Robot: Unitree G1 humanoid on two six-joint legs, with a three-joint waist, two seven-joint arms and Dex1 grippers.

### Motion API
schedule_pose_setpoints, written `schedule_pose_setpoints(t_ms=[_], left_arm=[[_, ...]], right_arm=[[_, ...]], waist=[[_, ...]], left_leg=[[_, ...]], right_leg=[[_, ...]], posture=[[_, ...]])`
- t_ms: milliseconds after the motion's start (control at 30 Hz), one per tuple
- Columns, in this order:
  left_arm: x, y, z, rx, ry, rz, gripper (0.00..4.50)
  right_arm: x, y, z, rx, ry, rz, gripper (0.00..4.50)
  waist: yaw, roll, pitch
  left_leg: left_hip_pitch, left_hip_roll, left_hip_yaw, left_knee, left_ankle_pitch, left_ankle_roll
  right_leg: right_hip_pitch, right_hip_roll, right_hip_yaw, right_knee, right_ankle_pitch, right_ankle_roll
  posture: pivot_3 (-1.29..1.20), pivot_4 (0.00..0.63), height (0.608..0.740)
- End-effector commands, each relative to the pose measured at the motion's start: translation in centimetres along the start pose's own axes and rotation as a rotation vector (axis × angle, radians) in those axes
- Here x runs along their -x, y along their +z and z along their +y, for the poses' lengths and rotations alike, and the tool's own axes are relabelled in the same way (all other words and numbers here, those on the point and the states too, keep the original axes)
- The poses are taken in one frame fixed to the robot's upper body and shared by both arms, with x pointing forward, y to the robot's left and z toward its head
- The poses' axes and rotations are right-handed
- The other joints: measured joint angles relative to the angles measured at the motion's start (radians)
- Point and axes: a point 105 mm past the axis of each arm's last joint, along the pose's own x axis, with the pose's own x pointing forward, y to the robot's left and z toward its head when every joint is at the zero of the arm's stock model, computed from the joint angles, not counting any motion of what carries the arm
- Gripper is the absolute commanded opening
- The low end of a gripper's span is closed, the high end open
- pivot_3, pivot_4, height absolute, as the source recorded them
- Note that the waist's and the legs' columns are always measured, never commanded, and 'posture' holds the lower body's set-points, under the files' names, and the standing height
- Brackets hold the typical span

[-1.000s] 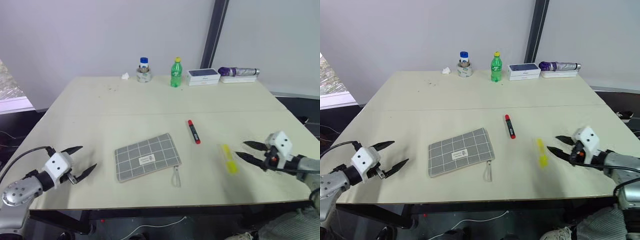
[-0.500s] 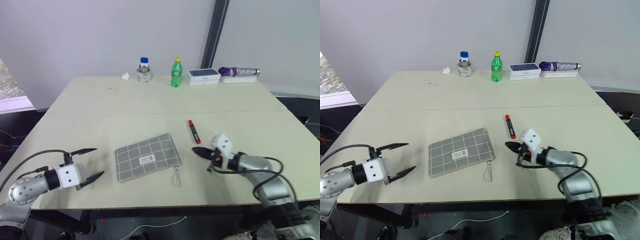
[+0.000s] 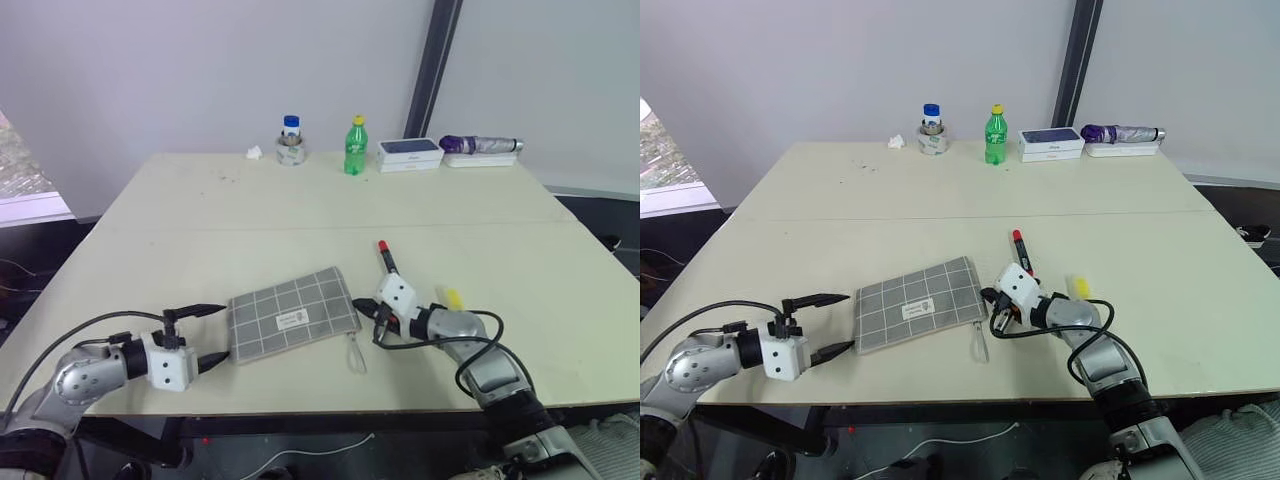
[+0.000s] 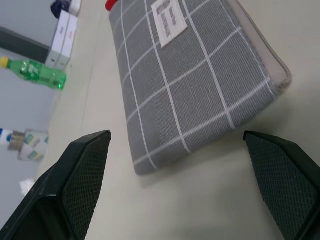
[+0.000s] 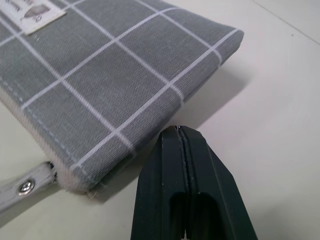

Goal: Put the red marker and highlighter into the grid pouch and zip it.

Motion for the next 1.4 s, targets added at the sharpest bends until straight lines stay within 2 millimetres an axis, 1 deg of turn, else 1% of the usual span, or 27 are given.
schedule_pose_setpoints(t_ms=[33, 167, 267, 367, 467, 533, 600, 700, 800, 833, 867, 933, 1000, 1033, 1100, 1167, 1267, 1333, 1400], left_arm=[[-1.2, 0.2, -1.8, -0.014, -0.072, -0.016, 4.5], [-2.0, 0.1, -2.1, -0.024, -0.084, -0.027, 4.5], [-3.0, 0.4, -1.5, -0.015, -0.063, -0.054, 4.5], [-3.7, 0.7, -1.5, 0.004, -0.078, -0.077, 4.5], [-3.8, 0.8, -1.5, 0.018, -0.081, -0.089, 3.62], [-3.9, 0.7, -1.6, 0.02, -0.087, -0.086, 2.66], [-3.9, 0.7, -1.9, 0.033, -0.099, -0.087, 1.57], [-4.0, 0.7, -2.1, 0.044, -0.108, -0.087, 0.06], [-4.0, 0.5, -2.2, 0.06, -0.109, -0.072, 0.02], [-4.0, 0.4, -1.9, 0.081, -0.089, -0.07, 0.02], [-4.0, 0.4, -1.2, 0.106, -0.045, -0.067, 0.0], [-3.7, 0.2, 0.2, 0.188, 0.054, -0.058, 0.0], [-3.2, 0.2, 1.6, 0.25, 0.143, -0.061, 0.0], [-3.0, 0.4, 2.2, 0.267, 0.172, -0.07, 0.0], [-2.6, 1.3, 4.2, 0.302, 0.263, -0.108, 0.0], [-2.3, 1.9, 5.5, 0.328, 0.314, -0.122, 0.0], [-1.9, 2.0, 6.1, 0.336, 0.34, -0.108, 0.0], [-1.5, 1.9, 7.0, 0.395, 0.408, -0.11, 0.0], [-1.2, 1.8, 7.6, 0.429, 0.457, -0.113, 0.0]], right_arm=[[0.0, 0.9, 0.0, 0.025, -0.005, -0.033, 0.02], [0.2, 0.8, -0.2, 0.026, -0.01, -0.025, 0.02], [0.2, 0.8, -0.2, 0.025, -0.013, -0.025, 0.02], [0.2, 0.8, -0.2, 0.023, -0.015, -0.026, 0.02], [0.2, 0.9, -0.1, 0.024, -0.015, -0.027, 0.0], [0.3, 0.9, -0.2, 0.025, -0.015, -0.027, 0.0], [0.4, 0.9, -0.2, 0.027, -0.018, -0.026, 0.0], [0.5, 0.8, -0.3, 0.028, -0.019, -0.022, 0.0], [0.8, 1.1, -0.5, 0.011, -0.02, -0.03, 0.0], [1.1, 1.5, -0.7, -0.006, -0.019, -0.052, 0.0], [1.4, 2.2, -1.0, -0.031, -0.02, -0.082, 0.25], [2.1, 3.4, -1.4, -0.045, -0.013, -0.132, 0.91], [2.9, 4.5, -2.0, -0.054, -0.032, -0.177, 1.95], [3.3, 5.1, -2.2, -0.083, -0.038, -0.205, 2.5], [4.2, 6.6, -3.0, -0.157, -0.067, -0.284, 3.54], [4.9, 7.5, -3.1, -0.24, -0.055, -0.332, 4.48], [4.7, 7.6, -2.2, -0.248, -0.028, -0.303, 4.48], [4.0, 7.2, -1.6, -0.231, -0.048, -0.279, 4.48], [3.2, 7.0, -1.1, -0.262, -0.082, -0.29, 4.48]], waist=[[0.0, 0.0, 0.0], [0.0, 0.001, -0.001], [0.002, 0.001, -0.001], [0.001, 0.001, -0.001], [-0.003, 0.001, -0.001], [-0.004, 0.001, -0.001], [-0.003, 0.001, -0.001], [-0.003, 0.003, -0.002], [-0.004, 0.005, -0.003], [-0.004, 0.005, -0.003], [-0.004, 0.005, -0.003], [-0.004, 0.005, -0.003], [-0.004, 0.005, -0.003], [-0.005, 0.005, -0.003], [-0.006, 0.004, -0.002], [-0.005, 0.004, -0.002], [-0.006, 0.004, -0.002], [-0.009, 0.004, -0.002], [-0.009, 0.004, -0.002]], left_leg=[[0.0, 0.0, 0.0, 0.0, 0.0, 0.0], [0.001, 0.0, 0.0, 0.0, 0.0, 0.0], [0.001, 0.0, 0.0, 0.001, 0.0, 0.0], [0.001, 0.0, 0.0, 0.001, 0.001, -0.001], [0.001, 0.0, 0.0, 0.002, 0.001, -0.001], [0.001, 0.0, 0.0, 0.001, 0.001, -0.001], [0.001, 0.0, 0.0, 0.001, 0.001, -0.001], [0.002, 0.0, 0.0, 0.001, 0.001, -0.001], [0.002, 0.0, 0.0, 0.001, 0.001, -0.001], [0.002, 0.0, 0.0, 0.001, 0.001, -0.001], [0.002, 0.0, 0.0, 0.001, 0.001, -0.001], [0.002, 0.0, 0.0, 0.001, 0.001, -0.001], [0.001, 0.0, 0.0, 0.001, 0.001, -0.001], [0.001, 0.0, 0.0, 0.001, 0.001, -0.001], [0.0, 0.0, 0.0, 0.001, 0.001, -0.001], [-0.001, 0.0, 0.0, 0.001, 0.001, -0.001], [-0.001, 0.0, 0.0, 0.001, 0.001, -0.001], [-0.001, 0.0, 0.0, 0.001, 0.001, -0.001], [-0.001, 0.0, 0.0, 0.0, 0.001, -0.001]], right_leg=[[0.0, 0.0, 0.0, 0.001, 0.0, 0.0], [0.0, 0.0, 0.0, 0.002, 0.0, 0.0], [0.0, 0.0, 0.0, 0.003, 0.0, 0.0], [0.0, 0.0, 0.0, 0.005, 0.0, 0.0], [0.0, 0.0, 0.0, 0.006, 0.0, 0.0], [0.0, 0.0, 0.0, 0.006, 0.0, 0.0], [0.0, 0.0, 0.0, 0.006, 0.0, 0.0], [0.0, 0.0, 0.0, 0.006, 0.0, 0.0], [0.0, 0.0, 0.001, 0.006, 0.0, 0.0], [0.0, 0.0, 0.001, 0.006, 0.0, 0.0], [0.0, 0.0, 0.001, 0.006, 0.0, 0.0], [0.001, 0.0, 0.001, 0.006, 0.0, 0.0], [0.001, 0.0, 0.001, 0.006, 0.0, 0.0], [0.0, 0.0, 0.001, 0.006, 0.0, 0.0], [0.001, 0.0, 0.001, 0.006, 0.0, 0.0], [0.0, 0.0, 0.001, 0.006, 0.0, 0.0], [0.001, 0.0, 0.001, 0.006, 0.0, 0.0], [0.0, 0.0, 0.001, 0.006, 0.0, 0.0], [0.0, 0.0, 0.002, 0.006, 0.0, 0.0]], posture=[[0.0, 0.15, 0.74], [0.0, 0.15, 0.74], [0.0, 0.15, 0.74], [0.0, 0.15, 0.74], [0.0, 0.15, 0.74], [0.0, 0.15, 0.74], [0.0, 0.15, 0.74], [0.0, 0.15, 0.74], [0.0, 0.15, 0.74], [0.0, 0.15, 0.74], [0.0, 0.15, 0.74], [0.0, 0.15, 0.74], [0.0, 0.15, 0.74], [0.0, 0.15, 0.74], [0.0, 0.15, 0.74], [0.0, 0.15, 0.74], [0.0, 0.15, 0.74], [0.0, 0.15, 0.74], [0.0, 0.15, 0.74]])
